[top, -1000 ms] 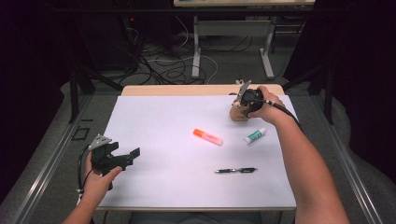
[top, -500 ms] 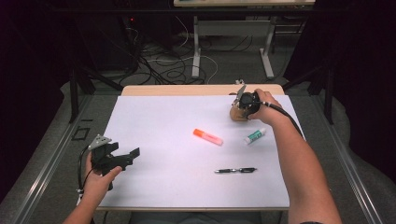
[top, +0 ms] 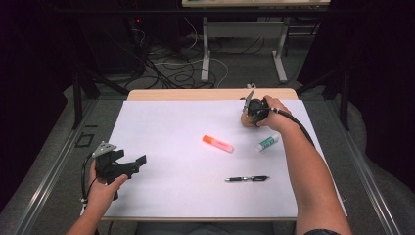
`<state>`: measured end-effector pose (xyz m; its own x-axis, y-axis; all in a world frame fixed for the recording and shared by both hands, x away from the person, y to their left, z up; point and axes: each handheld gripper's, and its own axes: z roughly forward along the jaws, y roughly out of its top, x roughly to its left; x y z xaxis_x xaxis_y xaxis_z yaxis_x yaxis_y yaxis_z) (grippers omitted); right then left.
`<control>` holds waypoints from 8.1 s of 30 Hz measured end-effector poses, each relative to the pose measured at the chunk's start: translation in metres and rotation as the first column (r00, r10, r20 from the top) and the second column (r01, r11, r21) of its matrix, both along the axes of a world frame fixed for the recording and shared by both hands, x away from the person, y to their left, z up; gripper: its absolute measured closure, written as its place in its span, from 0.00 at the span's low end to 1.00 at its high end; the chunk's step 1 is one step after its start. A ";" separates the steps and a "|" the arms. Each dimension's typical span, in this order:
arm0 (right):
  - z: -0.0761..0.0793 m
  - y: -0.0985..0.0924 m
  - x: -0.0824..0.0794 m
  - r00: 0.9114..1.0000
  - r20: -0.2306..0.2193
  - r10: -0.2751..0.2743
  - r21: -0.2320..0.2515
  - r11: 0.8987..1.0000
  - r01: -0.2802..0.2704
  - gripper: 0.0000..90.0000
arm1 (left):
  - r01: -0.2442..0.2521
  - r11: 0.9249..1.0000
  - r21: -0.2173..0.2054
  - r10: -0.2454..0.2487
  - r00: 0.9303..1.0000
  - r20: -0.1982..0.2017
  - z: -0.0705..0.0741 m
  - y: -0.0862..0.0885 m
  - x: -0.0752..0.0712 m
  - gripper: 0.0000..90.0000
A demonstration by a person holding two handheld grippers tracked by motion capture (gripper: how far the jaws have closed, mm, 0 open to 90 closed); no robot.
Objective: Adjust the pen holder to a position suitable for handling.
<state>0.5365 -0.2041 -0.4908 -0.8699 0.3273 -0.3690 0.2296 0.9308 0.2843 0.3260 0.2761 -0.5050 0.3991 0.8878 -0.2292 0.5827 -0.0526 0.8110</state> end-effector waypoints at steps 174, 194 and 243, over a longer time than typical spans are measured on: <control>0.008 0.193 -0.122 0.901 -0.309 0.303 0.075 0.953 -0.294 0.91 | 0.018 1.000 0.002 -0.018 1.000 0.000 0.000 -0.004 -0.001 0.03; 0.013 0.188 -0.120 0.903 -0.281 0.324 0.097 0.946 -0.310 0.88 | 0.017 1.000 -0.004 -0.017 1.000 -0.003 0.000 -0.005 0.000 0.03; 0.041 0.130 -0.119 0.984 -0.165 0.065 0.317 0.948 -0.010 0.38 | 0.016 1.000 -0.001 -0.016 1.000 -0.002 0.000 -0.005 -0.001 0.03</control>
<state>0.4172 -0.0736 -0.4502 -0.9247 0.3680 -0.0977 0.2670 0.8096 0.5228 0.3250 0.2706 -0.5048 0.4129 0.8810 -0.2309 0.5832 -0.0610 0.8101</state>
